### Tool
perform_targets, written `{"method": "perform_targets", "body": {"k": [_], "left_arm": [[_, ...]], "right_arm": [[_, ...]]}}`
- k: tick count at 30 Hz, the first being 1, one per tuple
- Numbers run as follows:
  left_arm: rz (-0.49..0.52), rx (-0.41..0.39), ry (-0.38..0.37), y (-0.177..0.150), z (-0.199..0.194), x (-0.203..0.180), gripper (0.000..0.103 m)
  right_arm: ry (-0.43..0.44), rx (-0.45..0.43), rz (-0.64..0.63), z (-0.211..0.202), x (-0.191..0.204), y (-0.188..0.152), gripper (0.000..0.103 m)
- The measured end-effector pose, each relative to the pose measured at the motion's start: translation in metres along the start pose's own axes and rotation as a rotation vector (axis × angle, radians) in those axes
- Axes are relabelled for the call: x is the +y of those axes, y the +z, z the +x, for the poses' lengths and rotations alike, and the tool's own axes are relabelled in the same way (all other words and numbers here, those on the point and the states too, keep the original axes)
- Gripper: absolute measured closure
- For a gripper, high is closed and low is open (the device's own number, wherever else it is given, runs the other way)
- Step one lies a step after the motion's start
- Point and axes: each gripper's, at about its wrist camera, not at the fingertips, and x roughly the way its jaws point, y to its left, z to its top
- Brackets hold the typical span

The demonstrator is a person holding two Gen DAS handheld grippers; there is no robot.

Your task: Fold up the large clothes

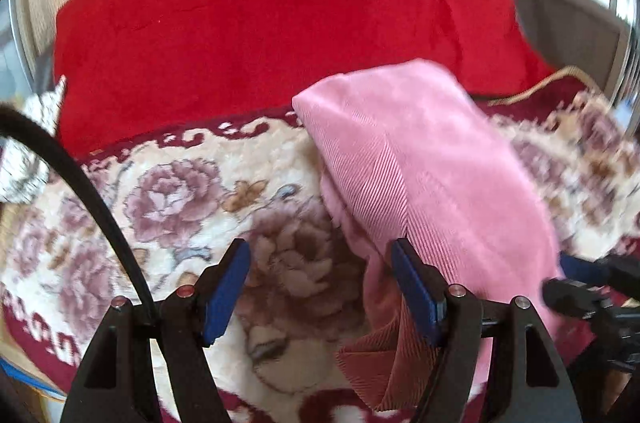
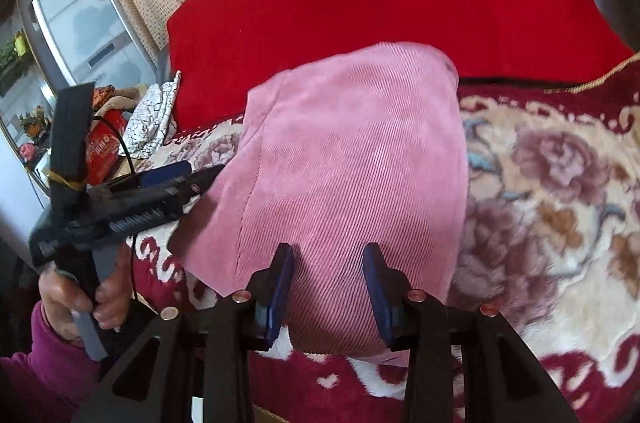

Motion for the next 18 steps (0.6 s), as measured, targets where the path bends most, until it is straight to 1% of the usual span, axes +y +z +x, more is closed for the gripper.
{"method": "perform_targets", "body": {"k": [1, 6, 13, 18], "left_arm": [[0.012, 0.007, 0.018, -0.003, 0.003, -0.001, 0.029], [0.024, 0.040, 0.058, -0.009, 0.016, 0.005, 0.029], [0.017, 0.093, 0.081, -0.017, 0.027, 0.013, 0.029], [0.018, 0.094, 0.090, -0.020, 0.029, 0.012, 0.029]], "right_arm": [[0.008, 0.004, 0.001, 0.002, -0.001, 0.000, 0.063], [0.058, 0.034, 0.017, 0.014, -0.006, -0.003, 0.062], [0.030, 0.045, -0.032, 0.022, 0.001, -0.002, 0.062], [0.019, 0.044, -0.047, 0.025, 0.003, -0.003, 0.062]]}}
